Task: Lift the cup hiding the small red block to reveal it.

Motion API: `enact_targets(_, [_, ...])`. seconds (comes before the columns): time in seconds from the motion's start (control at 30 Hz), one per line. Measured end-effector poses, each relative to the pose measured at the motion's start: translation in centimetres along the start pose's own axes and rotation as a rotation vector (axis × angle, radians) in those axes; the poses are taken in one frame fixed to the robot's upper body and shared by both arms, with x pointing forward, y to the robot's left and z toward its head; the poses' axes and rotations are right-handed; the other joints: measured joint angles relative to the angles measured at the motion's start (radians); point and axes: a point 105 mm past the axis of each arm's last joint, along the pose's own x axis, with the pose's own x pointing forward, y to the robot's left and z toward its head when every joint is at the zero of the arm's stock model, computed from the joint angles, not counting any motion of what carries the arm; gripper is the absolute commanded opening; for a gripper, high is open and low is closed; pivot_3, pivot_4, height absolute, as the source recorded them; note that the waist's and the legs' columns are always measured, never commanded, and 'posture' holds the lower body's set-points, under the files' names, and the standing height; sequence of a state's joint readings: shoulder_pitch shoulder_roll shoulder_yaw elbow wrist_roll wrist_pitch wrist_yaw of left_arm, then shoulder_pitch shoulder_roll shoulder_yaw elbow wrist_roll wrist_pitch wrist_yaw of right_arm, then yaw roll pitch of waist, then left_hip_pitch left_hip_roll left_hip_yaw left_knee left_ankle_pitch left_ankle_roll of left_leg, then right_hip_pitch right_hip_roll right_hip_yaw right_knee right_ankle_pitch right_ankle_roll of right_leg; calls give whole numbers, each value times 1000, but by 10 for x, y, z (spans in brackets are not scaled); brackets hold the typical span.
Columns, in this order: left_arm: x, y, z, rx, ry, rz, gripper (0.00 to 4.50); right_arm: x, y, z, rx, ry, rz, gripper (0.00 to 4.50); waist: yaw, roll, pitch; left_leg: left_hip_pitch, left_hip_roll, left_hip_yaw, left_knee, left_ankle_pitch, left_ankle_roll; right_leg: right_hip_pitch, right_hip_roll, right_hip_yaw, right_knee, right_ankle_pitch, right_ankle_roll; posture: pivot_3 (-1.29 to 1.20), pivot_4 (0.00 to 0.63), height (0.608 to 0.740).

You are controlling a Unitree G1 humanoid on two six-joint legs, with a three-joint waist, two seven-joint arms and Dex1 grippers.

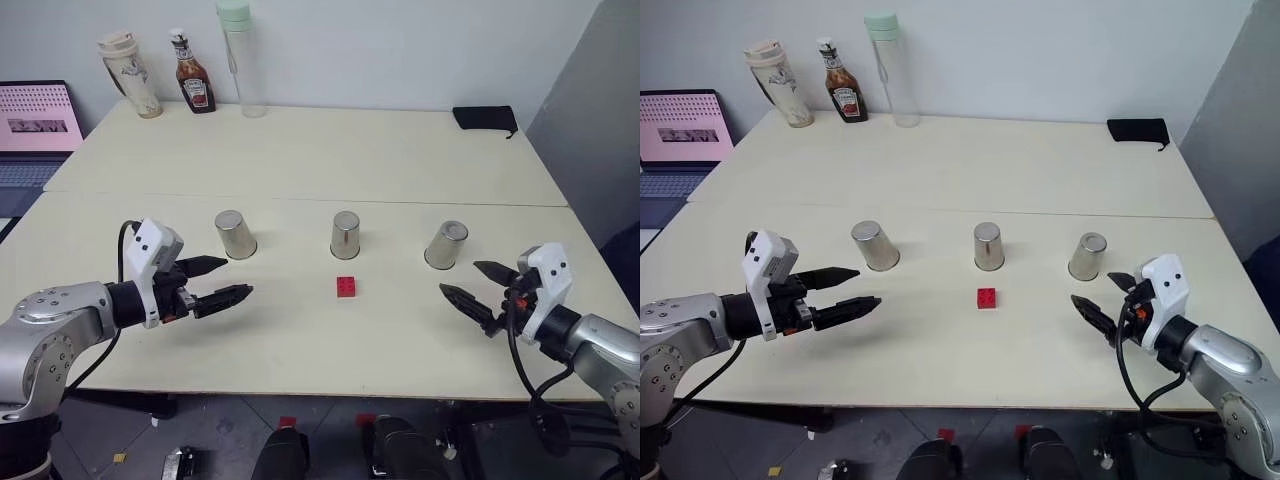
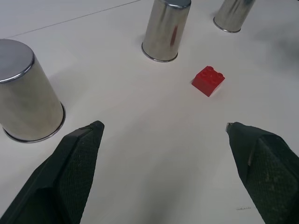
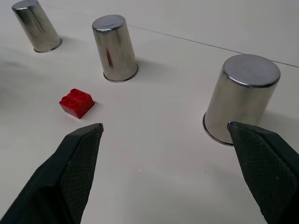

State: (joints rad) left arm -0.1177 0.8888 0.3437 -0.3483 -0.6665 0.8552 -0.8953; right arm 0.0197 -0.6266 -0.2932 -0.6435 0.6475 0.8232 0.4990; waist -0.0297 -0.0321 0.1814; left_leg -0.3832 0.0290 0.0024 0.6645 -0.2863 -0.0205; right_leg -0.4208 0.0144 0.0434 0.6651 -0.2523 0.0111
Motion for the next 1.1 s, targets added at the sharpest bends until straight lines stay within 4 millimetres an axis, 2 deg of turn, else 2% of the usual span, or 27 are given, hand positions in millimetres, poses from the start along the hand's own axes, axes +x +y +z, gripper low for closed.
enact_targets(0.53, [-4,1,-5,-8,4,20,4481,-2,-2,-4,0,12,3,4500,0,0,0,0,0,0,1,0,0,0,0,0,1,0,0,0,150,740])
enact_targets(1.1, [-5,2,-2,3,3,8,4481,-3,-1,-4,0,19,-15,4500,0,0,0,1,0,0,1,0,0,0,0,0,1,0,0,0,150,740])
